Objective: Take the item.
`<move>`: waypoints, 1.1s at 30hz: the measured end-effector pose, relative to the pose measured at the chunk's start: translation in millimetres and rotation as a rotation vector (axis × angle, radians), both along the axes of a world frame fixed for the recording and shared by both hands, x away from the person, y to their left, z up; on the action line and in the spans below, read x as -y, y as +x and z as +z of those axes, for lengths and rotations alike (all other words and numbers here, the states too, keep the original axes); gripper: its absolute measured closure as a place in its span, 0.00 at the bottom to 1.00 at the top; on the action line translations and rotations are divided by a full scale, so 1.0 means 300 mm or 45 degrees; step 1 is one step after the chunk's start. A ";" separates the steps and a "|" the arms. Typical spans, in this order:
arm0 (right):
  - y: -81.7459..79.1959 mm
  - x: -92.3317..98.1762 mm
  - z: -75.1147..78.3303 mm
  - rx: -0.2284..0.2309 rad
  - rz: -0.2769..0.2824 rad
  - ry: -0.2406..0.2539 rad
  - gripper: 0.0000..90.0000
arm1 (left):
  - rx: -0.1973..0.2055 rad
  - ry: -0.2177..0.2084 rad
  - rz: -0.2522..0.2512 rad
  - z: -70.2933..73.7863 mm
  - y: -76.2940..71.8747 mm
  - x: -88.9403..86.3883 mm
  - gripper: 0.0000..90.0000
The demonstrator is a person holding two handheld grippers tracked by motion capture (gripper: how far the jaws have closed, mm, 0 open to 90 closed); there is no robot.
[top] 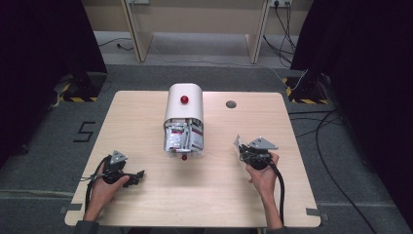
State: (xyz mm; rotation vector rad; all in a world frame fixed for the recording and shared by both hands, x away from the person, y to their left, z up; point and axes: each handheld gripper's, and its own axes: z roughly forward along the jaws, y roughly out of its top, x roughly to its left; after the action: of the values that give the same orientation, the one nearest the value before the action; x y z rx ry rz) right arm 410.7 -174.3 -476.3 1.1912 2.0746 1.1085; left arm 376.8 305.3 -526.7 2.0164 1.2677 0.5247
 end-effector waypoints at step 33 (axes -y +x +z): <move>0.034 0.059 -0.052 -0.038 -0.126 -0.115 0.81 | 0.000 -0.001 0.000 0.000 0.000 0.000 0.00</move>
State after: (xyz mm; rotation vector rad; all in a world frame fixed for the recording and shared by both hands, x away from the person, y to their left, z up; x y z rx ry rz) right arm 420.9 -191.8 -492.0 1.2585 2.0416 0.9472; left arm 376.7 305.2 -526.8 2.0157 1.2680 0.5245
